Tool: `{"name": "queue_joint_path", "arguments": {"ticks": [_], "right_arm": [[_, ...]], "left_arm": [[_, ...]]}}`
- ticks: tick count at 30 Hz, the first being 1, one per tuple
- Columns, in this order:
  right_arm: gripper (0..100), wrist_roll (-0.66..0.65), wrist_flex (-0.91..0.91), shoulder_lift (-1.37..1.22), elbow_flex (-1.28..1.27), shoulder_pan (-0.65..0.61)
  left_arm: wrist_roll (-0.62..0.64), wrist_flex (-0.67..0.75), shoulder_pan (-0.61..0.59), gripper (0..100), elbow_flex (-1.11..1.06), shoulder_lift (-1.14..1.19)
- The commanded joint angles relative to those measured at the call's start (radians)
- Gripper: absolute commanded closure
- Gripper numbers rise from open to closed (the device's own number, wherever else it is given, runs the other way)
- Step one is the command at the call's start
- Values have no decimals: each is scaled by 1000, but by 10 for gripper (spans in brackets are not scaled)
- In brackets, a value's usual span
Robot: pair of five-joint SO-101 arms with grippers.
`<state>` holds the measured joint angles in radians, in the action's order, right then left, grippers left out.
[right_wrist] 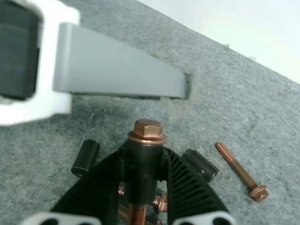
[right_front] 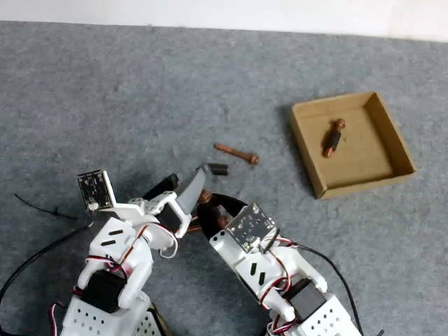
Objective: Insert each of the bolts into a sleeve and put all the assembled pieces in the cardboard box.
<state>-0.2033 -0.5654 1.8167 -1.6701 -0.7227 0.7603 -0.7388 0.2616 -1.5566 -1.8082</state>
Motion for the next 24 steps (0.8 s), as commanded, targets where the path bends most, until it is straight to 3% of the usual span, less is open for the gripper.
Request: {"name": "queue_joint_path", "arguments": {"ticks": [1, 8, 19, 24], "right_arm": [[993, -8, 4, 21, 4, 12], [993, -8, 4, 21, 4, 25], [993, 0, 156, 10, 1, 236], [992, 117, 196, 8, 5, 404]], "left_arm": [[9, 2, -19, 786, 45, -13], [5, 3, -90, 787, 41, -13], [9, 173, -94, 791, -79, -13], [5, 175, -94, 943, -81, -13]]}}
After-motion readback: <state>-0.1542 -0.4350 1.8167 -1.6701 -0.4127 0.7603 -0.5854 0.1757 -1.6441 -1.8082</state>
